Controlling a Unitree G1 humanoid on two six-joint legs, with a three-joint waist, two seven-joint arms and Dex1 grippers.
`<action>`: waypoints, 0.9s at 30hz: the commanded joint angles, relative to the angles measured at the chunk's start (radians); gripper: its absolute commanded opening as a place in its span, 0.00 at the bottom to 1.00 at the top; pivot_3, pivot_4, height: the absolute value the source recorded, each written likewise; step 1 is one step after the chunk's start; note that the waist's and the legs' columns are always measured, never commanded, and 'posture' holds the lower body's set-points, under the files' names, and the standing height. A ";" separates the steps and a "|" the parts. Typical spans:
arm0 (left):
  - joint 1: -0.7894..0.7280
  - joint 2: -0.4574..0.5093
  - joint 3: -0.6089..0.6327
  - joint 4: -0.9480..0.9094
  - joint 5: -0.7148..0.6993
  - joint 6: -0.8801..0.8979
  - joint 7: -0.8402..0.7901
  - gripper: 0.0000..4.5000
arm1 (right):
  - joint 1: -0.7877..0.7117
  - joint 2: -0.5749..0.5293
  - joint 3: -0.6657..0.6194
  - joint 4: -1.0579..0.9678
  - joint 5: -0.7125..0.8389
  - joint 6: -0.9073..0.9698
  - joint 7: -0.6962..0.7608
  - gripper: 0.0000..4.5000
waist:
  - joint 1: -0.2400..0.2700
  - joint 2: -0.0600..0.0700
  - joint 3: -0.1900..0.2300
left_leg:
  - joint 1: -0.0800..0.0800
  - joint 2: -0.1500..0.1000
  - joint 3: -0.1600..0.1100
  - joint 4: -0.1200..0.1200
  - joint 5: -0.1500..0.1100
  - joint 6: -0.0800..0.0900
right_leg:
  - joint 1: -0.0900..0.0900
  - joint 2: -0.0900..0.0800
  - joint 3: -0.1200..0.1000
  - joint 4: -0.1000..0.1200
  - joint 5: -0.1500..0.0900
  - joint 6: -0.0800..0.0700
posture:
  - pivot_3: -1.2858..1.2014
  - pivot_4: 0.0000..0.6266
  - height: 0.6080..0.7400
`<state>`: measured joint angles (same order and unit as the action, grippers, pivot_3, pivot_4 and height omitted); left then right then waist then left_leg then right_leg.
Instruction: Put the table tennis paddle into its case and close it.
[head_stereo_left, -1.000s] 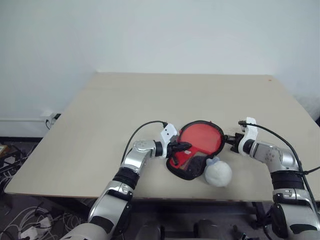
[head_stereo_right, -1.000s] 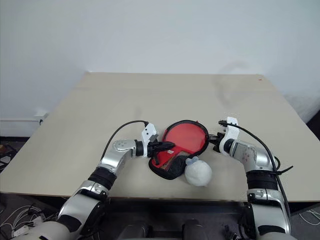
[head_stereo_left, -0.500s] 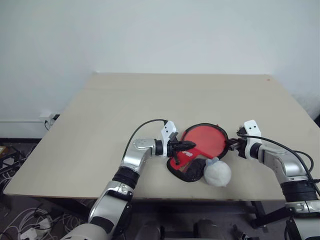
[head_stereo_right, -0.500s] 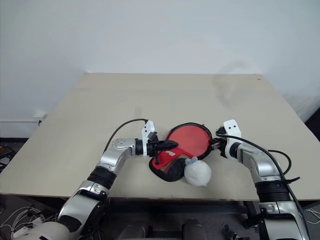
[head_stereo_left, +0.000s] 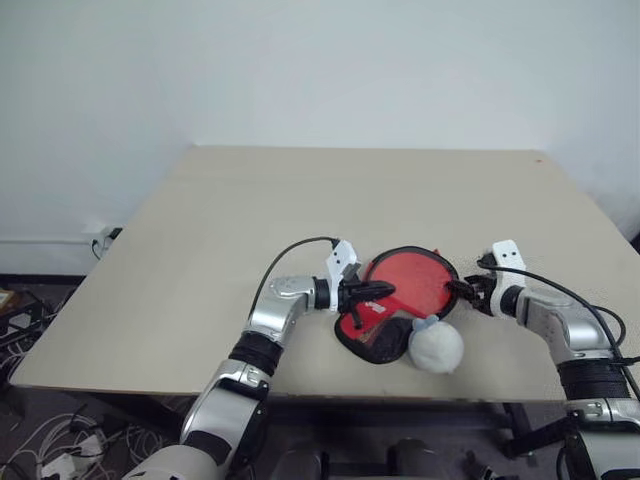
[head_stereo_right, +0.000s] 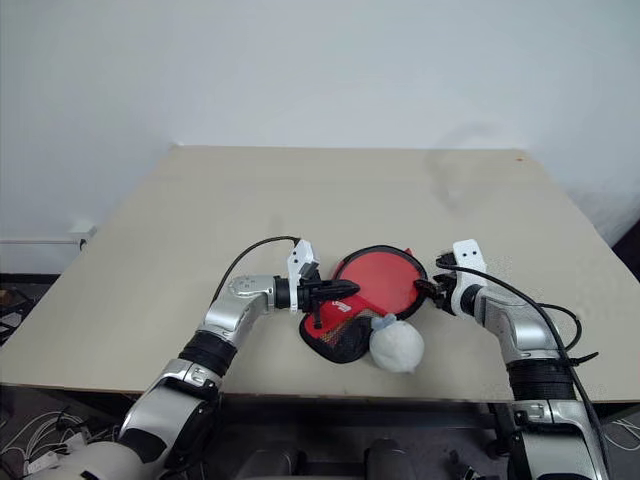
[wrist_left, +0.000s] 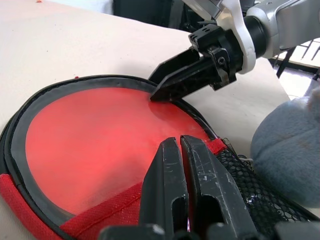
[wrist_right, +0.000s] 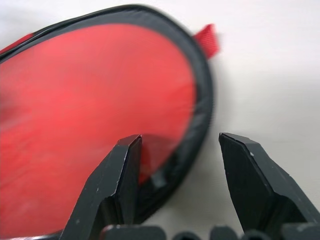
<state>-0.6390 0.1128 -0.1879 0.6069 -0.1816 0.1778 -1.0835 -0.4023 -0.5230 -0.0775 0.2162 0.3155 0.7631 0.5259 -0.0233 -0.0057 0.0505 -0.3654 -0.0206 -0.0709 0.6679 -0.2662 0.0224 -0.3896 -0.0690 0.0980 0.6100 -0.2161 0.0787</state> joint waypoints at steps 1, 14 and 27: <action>-0.053 -0.016 0.000 0.007 0.000 -0.033 -0.004 0.00 | -0.035 -0.005 -0.088 0.004 0.011 -0.005 -0.049 0.59 | 0.000 0.000 0.000 | 0.000 0.000 0.000 0.000 0.000 0.000 | 0.000 0.000 0.000 0.000 0.000 0.000 | 0.52 0.00 1.00; -0.140 -0.057 -0.037 0.241 0.112 -0.154 0.049 0.00 | 0.065 -0.047 -0.258 -0.156 0.182 0.078 0.047 0.59 | 0.000 0.000 0.000 | 0.000 0.000 0.000 0.000 0.000 0.000 | 0.000 0.000 0.001 0.000 0.000 0.000 | 0.52 0.00 1.00; -0.197 -0.074 -0.060 0.381 0.199 -0.199 0.047 0.00 | 0.285 -0.227 -0.324 -0.477 0.471 0.251 0.317 0.59 | 0.002 -0.001 0.001 | -0.001 0.000 0.000 0.001 0.000 0.000 | 0.001 0.000 0.000 -0.001 0.000 0.000 | 0.52 0.00 1.00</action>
<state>-0.8131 0.0433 -0.2372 0.9768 -0.0043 -0.0146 -1.0386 -0.1336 -0.7220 -0.3790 -0.1983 0.7432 1.0081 0.8034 -0.0216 -0.0071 0.0512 -0.3661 -0.0209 -0.0708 0.6688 -0.2663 0.0225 -0.3890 -0.0692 0.0983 0.6095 -0.2163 0.0791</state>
